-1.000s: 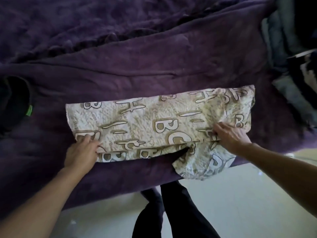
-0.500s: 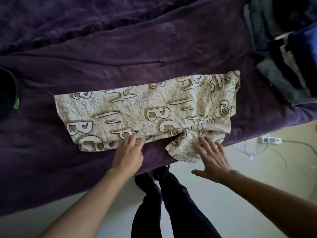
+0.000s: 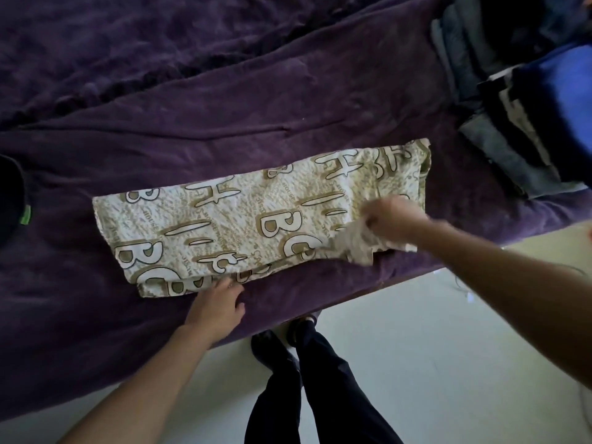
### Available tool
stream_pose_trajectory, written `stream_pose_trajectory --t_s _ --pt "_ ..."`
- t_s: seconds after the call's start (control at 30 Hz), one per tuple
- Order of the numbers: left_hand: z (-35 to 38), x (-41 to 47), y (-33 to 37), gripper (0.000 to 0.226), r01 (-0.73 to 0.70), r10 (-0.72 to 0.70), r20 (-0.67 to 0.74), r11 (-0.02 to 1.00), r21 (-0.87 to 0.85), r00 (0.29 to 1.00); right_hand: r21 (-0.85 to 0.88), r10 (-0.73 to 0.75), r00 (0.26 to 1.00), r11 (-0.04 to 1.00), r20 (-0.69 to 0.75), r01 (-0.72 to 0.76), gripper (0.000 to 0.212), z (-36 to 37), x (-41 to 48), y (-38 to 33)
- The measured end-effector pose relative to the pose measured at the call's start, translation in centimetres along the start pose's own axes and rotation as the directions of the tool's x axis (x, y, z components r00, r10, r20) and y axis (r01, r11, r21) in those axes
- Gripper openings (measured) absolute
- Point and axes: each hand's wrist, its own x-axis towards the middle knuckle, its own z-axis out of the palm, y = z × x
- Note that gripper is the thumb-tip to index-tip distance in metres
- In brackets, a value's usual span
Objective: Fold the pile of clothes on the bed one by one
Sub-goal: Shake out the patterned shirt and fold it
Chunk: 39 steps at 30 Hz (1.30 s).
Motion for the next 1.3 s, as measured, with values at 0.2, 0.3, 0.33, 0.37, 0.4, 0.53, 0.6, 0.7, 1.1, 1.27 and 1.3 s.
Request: stream_pose_trajectory --t_s 0.2,0.3,0.33,0.37,0.4,0.53,0.6,0.7,1.1,1.27,1.3 --pt "-1.5 0.4 1.2 0.02 0.028 -0.043 -0.245 0.997 -0.066 0.968 0.121 0.081 0.815 0.993 -0.574 -0.013 0.023 -4.1 4.7 0.0" --pt "-1.9 0.9 3.3 0.023 -0.089 0.079 -0.412 0.996 -0.006 0.908 0.0 -0.246 0.809 0.957 -0.534 0.291 0.017 1.8 1.9 -0.7" --pt "-2.0 1.4 4.5 0.03 -0.15 0.146 -0.464 0.988 0.028 0.874 -0.044 -0.348 0.821 0.928 -0.452 0.37 0.02 4.0 1.1 -0.8" --pt "-2.2 2.2 5.7 0.039 -0.211 0.216 -0.497 0.975 0.067 0.841 -0.085 -0.412 0.846 0.909 -0.339 0.408 0.027 6.0 0.8 -0.7" --pt "-2.3 3.1 7.1 0.048 -0.263 0.284 -0.486 0.958 0.113 0.826 -0.123 -0.419 0.881 0.908 -0.217 0.402 0.037 7.6 0.9 -0.1" --pt "-2.6 7.3 10.1 0.07 -0.299 0.326 -0.105 0.93 0.214 0.939 -0.194 -0.124 0.99 0.975 -0.068 0.109 0.063 8.4 3.9 6.3" --pt "-2.5 8.6 9.6 0.06 -0.23 0.228 0.039 0.936 0.268 0.973 -0.143 0.068 0.99 0.986 -0.125 -0.086 0.064 6.9 4.8 10.6" --pt "-3.6 8.8 9.4 0.037 -0.169 0.195 -0.116 0.965 0.201 0.974 0.154 0.315 0.907 0.947 -0.28 -0.281 0.072 4.8 4.8 14.2" --pt "-4.6 13.0 11.7 0.044 -0.33 0.323 -0.076 0.938 -0.11 0.943 0.904 0.469 0.88 0.405 -0.078 -0.136 0.027 2.8 4.0 6.1" --pt "-6.4 8.7 6.1 0.034 -0.123 -0.02 -0.321 0.9 -0.418 0.947 0.533 0.257 0.896 0.846 -0.364 -0.026 0.047 -0.7 0.5 -2.2" --pt "-6.5 7.7 4.5 0.034 -0.06 -0.095 -0.312 0.889 -0.454 0.945 0.424 0.161 0.898 0.905 -0.409 0.031 0.052 -0.5 0.4 -4.2"
